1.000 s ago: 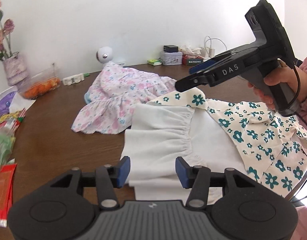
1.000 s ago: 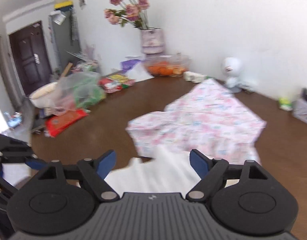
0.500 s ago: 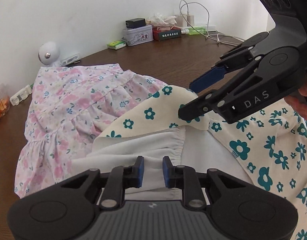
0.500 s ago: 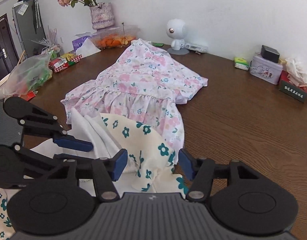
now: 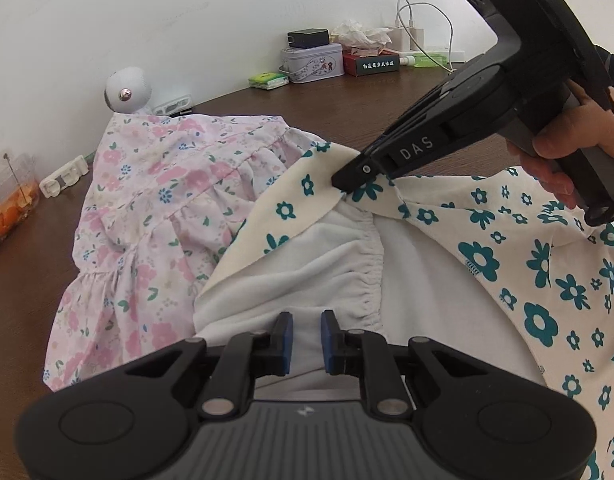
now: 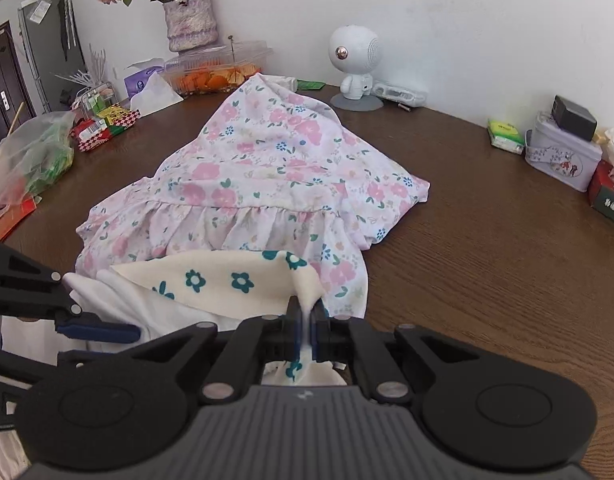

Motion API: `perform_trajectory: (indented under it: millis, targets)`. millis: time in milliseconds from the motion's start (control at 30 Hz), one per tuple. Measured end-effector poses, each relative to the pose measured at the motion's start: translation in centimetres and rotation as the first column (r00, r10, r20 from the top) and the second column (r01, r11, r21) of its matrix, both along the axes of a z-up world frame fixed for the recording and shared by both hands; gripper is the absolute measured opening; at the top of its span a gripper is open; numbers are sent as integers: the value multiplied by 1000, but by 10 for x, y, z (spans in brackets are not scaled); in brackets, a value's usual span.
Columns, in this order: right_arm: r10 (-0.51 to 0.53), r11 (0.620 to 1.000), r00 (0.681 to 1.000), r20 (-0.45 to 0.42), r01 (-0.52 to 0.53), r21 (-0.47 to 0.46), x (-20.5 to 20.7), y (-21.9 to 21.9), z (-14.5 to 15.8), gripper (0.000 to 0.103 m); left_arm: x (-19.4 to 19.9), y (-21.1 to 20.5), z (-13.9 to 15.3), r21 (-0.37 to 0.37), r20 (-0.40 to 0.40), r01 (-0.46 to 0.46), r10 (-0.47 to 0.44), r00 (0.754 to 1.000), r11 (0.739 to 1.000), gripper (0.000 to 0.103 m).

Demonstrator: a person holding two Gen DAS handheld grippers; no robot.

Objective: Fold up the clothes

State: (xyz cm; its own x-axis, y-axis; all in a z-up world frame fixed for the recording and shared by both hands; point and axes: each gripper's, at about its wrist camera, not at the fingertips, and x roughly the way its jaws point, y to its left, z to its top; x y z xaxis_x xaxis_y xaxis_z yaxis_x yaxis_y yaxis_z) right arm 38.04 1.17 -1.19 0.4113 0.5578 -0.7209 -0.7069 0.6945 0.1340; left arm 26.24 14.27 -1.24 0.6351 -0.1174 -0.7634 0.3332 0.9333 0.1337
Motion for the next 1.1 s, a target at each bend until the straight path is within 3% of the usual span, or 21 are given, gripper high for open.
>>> perform_trajectory:
  millis: [33,100,133,167,233,400,433,600,800,933,1100]
  targets:
    - [-2,1000,1000,-17,2,15,1,-2,0,9,0,0,1,-4,-2,-4,4,1000,1000,14]
    - [-29,998,1000,10,28,52,-15,-28,19,35,-1,1,7,-28,7,-8,8,1000,1000,16]
    - [-46,996,998,32,44,72,-26,-45,31,63,-3,1,13,-47,20,-8,9,1000,999,17]
    - [-64,994,997,53,59,93,-36,-62,44,72,-8,0,23,-70,49,-3,6,999,998,25]
    - [-101,987,990,94,88,134,-58,-96,68,73,-19,-3,44,-109,112,9,3,994,994,54]
    - [-198,959,962,189,149,242,-110,-179,129,93,-48,-26,84,-146,240,85,-48,970,986,87]
    - [-219,955,954,205,167,244,-123,-199,134,100,-51,-37,89,-146,255,103,-63,965,984,90]
    - [-318,947,927,199,302,108,-187,-279,99,103,-53,-98,95,-135,217,193,-161,963,972,96]
    - [-378,925,919,114,378,16,-229,-325,41,103,-47,-189,84,-52,144,313,-303,942,948,96]
    - [-396,918,916,67,395,24,-244,-347,14,102,-38,-250,67,-15,84,372,-370,925,928,94]
    - [-385,918,922,41,378,115,-254,-374,-5,84,-18,-316,45,51,37,414,-416,908,909,83]
